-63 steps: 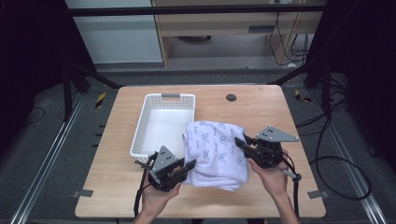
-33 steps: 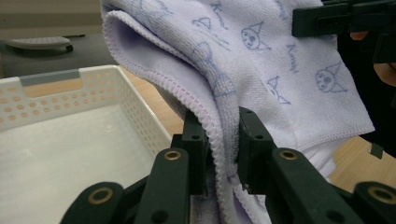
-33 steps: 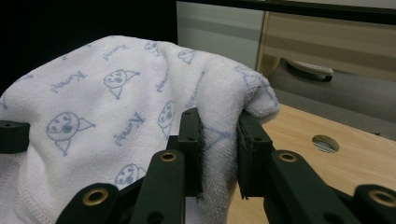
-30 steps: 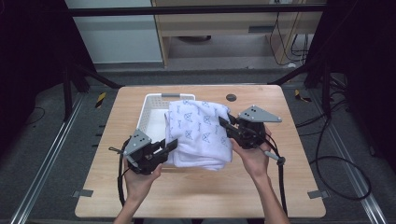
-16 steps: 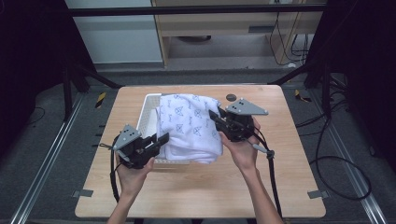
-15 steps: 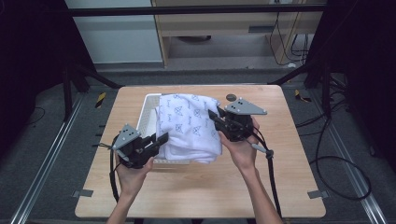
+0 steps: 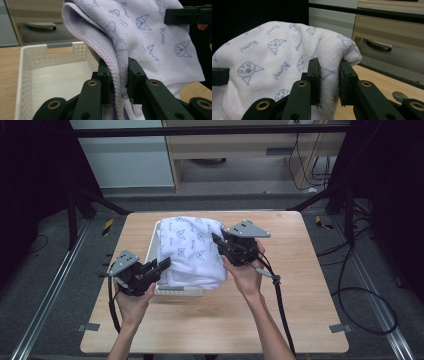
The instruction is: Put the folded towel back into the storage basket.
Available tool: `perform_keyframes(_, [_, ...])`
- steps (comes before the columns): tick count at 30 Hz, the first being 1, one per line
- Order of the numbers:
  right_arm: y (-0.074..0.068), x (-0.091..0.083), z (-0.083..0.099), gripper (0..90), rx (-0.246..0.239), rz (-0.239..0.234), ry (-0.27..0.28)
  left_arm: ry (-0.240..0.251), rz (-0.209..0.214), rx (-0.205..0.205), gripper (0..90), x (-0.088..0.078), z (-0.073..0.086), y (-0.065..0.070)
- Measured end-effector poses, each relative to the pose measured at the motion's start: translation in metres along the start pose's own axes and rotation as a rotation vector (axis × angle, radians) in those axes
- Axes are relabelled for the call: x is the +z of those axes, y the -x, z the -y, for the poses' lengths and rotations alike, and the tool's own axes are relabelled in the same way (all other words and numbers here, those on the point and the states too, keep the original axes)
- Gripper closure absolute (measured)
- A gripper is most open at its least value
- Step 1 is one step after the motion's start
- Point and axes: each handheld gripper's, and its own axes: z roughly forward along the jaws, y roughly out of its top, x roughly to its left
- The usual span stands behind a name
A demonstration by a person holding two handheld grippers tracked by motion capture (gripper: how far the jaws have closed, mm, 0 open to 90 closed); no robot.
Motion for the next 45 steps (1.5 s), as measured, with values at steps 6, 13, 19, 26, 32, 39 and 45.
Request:
perform_keyframes(6, [-0.006,0.011,0.001,74.3,0.006,-0.004,0.003,0.000,-0.038,-0.001,74.9,-0.001,0.001,-0.008])
perform_keyframes(13, [-0.011,0.024,0.001,74.3,0.012,-0.010,0.005,0.001,-0.067,-0.016,74.9,-0.002,0.002,-0.018])
perform_keyframes(19, [-0.019,0.041,0.002,74.3,0.005,-0.018,-0.004,-0.004,-0.096,-0.032,74.9,-0.001,0.004,-0.030])
perform_keyframes(26, [-0.026,0.058,0.002,74.3,0.004,-0.020,-0.008,-0.003,-0.120,-0.047,74.9,-0.001,0.005,-0.043])
perform_keyframes(32, [-0.030,0.068,0.001,74.3,-0.010,-0.015,-0.010,-0.010,-0.131,-0.059,75.0,0.003,0.007,-0.051])
perform_keyframes(39, [-0.031,0.082,0.003,74.3,-0.003,-0.014,-0.017,-0.022,-0.138,-0.073,75.0,0.009,0.010,-0.060])
perform_keyframes(45, [-0.030,0.093,0.007,74.3,-0.012,-0.005,-0.033,-0.039,-0.143,-0.074,75.0,0.015,0.012,-0.064])
